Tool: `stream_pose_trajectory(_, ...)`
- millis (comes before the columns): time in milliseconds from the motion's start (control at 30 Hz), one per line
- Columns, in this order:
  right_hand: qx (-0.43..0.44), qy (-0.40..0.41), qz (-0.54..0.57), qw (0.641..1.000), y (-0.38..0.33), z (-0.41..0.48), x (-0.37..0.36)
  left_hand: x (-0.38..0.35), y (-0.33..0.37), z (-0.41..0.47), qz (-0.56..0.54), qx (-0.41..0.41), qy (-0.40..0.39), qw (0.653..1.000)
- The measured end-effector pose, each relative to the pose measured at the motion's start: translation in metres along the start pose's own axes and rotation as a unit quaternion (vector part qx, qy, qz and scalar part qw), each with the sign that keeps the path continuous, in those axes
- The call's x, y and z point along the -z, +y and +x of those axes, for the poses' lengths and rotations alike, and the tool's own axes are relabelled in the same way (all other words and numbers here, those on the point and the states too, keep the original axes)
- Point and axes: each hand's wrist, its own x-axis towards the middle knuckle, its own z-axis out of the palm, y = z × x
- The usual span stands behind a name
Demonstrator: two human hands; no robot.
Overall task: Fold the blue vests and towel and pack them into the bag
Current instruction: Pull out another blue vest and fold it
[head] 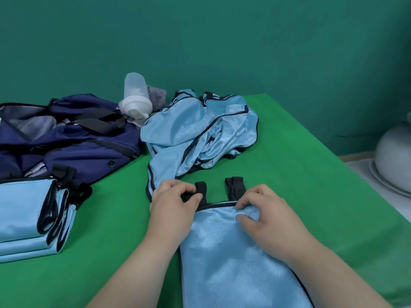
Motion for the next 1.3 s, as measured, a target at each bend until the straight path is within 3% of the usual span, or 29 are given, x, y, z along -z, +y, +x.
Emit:
stream_pose_trajectory(300,0.010,0.004,-0.015,1.000,-0.002,-0.001,0.000,0.002,0.002,0.010,0.021,0.012,-0.035,0.999)
stream_pose_trajectory(500,0.006,-0.003,-0.015,1.000,-0.001,-0.002,0.001,0.018,0.005,-0.027,-0.003,-0.075,0.023,0.997)
stream_pose_trajectory(600,0.006,-0.013,0.011,1.000,0.000,-0.005,0.003,0.032,0.012,-0.060,0.055,-0.185,-0.088,0.977)
stream_pose_trajectory(700,0.025,-0.006,0.009,1.000,-0.004,-0.013,0.012,0.032,0.009,-0.075,0.209,-0.251,-0.226,0.918)
stream_pose_trajectory(800,0.078,-0.041,-0.088,0.992,-0.015,-0.030,0.013,0.029,-0.003,-0.071,0.292,-0.262,-0.272,0.879)
stream_pose_trajectory(933,0.105,-0.163,-0.213,0.958,-0.019,-0.059,-0.001,0.029,-0.015,-0.062,0.309,-0.270,-0.294,0.863)
stream_pose_trajectory(1100,0.105,-0.145,-0.206,0.962,-0.010,-0.063,0.000,0.031,-0.020,-0.066,0.291,-0.256,-0.276,0.880)
stream_pose_trajectory(1200,0.076,-0.090,-0.060,0.991,0.002,-0.076,0.001,0.037,-0.031,-0.085,0.216,-0.230,-0.209,0.926)
stream_pose_trajectory(1300,0.052,-0.043,0.049,0.997,0.011,-0.095,0.006,0.049,-0.040,-0.118,0.081,-0.210,-0.173,0.959)
